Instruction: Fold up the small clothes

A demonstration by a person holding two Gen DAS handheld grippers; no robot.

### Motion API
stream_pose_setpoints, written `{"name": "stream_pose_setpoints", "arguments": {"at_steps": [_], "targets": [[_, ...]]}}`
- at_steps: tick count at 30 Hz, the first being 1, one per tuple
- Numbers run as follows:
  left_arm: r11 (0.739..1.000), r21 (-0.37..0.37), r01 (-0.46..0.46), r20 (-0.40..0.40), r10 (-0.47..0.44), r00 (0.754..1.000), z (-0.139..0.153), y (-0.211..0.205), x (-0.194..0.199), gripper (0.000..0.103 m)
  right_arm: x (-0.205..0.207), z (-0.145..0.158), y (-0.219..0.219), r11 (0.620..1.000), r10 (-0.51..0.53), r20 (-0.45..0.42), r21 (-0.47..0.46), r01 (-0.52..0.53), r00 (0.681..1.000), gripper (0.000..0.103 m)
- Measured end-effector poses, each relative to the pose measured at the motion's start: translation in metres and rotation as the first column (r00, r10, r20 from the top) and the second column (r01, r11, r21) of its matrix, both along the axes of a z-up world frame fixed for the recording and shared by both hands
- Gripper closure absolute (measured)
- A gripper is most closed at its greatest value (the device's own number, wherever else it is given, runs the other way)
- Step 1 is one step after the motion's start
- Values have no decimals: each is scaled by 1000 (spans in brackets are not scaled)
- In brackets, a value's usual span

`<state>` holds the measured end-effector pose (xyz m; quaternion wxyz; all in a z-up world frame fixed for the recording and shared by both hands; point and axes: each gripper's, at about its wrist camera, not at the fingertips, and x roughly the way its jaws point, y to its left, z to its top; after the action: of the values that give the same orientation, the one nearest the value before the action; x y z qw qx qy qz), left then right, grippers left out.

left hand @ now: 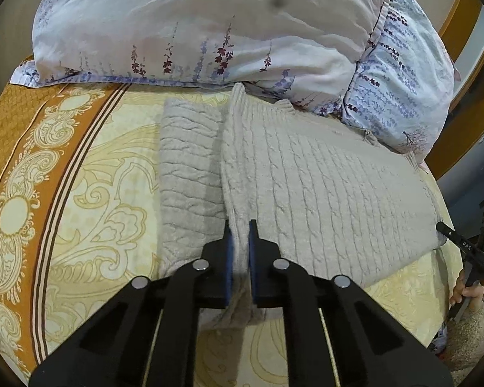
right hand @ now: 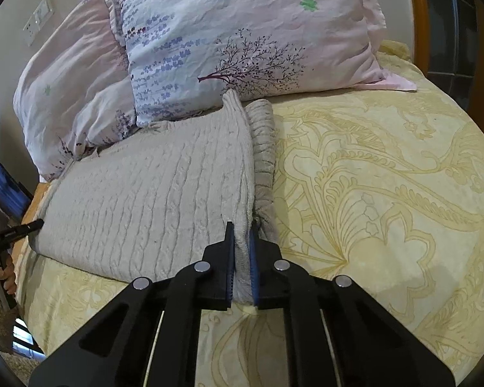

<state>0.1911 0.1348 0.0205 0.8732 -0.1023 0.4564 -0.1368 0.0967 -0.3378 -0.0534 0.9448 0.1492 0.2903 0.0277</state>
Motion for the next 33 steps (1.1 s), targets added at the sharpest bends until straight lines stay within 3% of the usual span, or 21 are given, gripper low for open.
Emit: {"name": "stream_pose_setpoints", "arguments": {"at_steps": [6, 14, 17, 19, 21, 24, 28, 33], "targets": [[1000, -20, 7, -4, -7, 1000, 5, 9, -6, 96, -11, 6, -2, 1000, -7, 18, 15, 7, 1000, 95], [1000, 0, 9, -20, -9, 1000, -2, 11, -2, 95, -7, -9, -5, 999, -53, -40, 13, 53, 998, 95], [1000, -14, 2, -22, -3, 1000, -1, 12, 0, 86, -6, -4, -4, 998, -65, -41, 1, 65, 997, 89], [1000, -13, -4, -11, 4, 1000, 3, 14, -1, 69, -7, 2, -2, 996, -87, -30, -16, 87, 996, 75], [1000, -5, -18, 15, 18, 1000, 10, 14, -3, 60, -11, 12, 1, 993, -109, 7, -36, 109, 994, 56], [999, 17, -37, 74, 36, 997, 24, 9, -5, 45, -8, 29, 18, 995, -75, 67, -66, 80, 995, 47], [999, 53, 5, 144, -13, 989, 37, -16, -4, 29, 19, 34, 55, 992, 35, 36, -123, -30, 999, 43], [992, 114, 51, 121, -65, 991, 27, -41, 5, 29, 49, 25, 91, 980, 80, -33, -178, -84, 996, 41]]}}
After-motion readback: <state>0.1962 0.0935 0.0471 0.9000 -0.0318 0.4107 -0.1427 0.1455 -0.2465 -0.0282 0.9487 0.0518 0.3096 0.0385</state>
